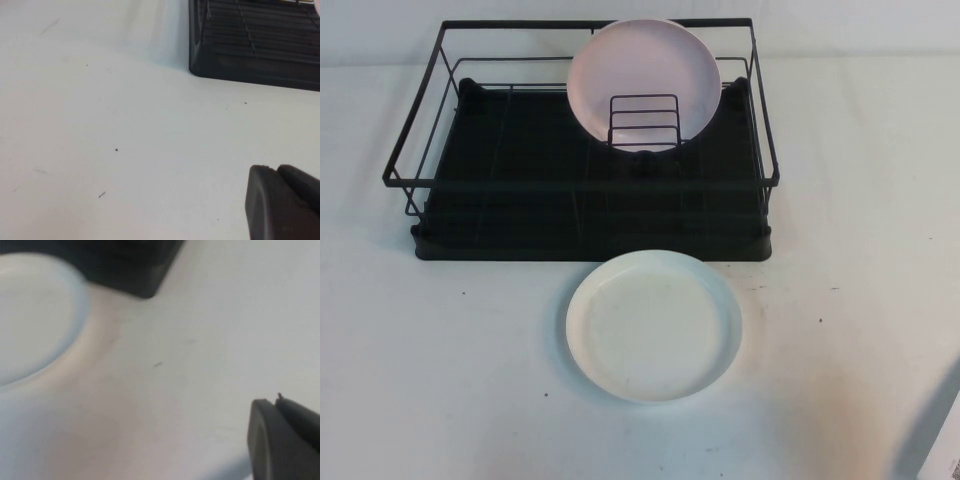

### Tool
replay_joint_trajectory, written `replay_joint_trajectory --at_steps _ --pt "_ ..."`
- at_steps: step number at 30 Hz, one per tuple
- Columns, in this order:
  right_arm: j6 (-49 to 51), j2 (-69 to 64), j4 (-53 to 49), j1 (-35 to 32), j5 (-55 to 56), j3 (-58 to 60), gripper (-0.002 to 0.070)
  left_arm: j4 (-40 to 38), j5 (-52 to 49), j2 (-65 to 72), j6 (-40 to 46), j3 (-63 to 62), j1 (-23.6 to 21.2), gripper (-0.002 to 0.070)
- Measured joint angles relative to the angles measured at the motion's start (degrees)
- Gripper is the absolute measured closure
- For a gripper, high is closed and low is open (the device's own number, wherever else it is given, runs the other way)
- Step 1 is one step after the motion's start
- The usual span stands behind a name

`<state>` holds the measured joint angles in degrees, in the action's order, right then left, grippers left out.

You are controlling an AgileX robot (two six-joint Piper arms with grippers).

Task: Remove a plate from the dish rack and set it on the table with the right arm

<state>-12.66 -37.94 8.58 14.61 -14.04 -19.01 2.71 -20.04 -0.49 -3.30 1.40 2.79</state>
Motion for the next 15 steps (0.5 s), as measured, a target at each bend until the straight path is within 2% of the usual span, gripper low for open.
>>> replay_joint_trajectory --at_steps 3,7,15 --pt "0.0 8.2 -1.0 -3.5 9.7 9.6 0.0694 0.0 0.0 0.0 0.0 0.0 0.0 0.0679" --pt "0.0 19.3 -1.1 -7.8 17.4 19.4 0.0694 0.0 0.0 0.0 0.0 0.0 0.0 0.0679" --pt "0.0 35.9 -1.1 -12.2 6.3 20.6 0.0694 0.0 0.0 0.0 0.0 0.0 0.0 0.0679"
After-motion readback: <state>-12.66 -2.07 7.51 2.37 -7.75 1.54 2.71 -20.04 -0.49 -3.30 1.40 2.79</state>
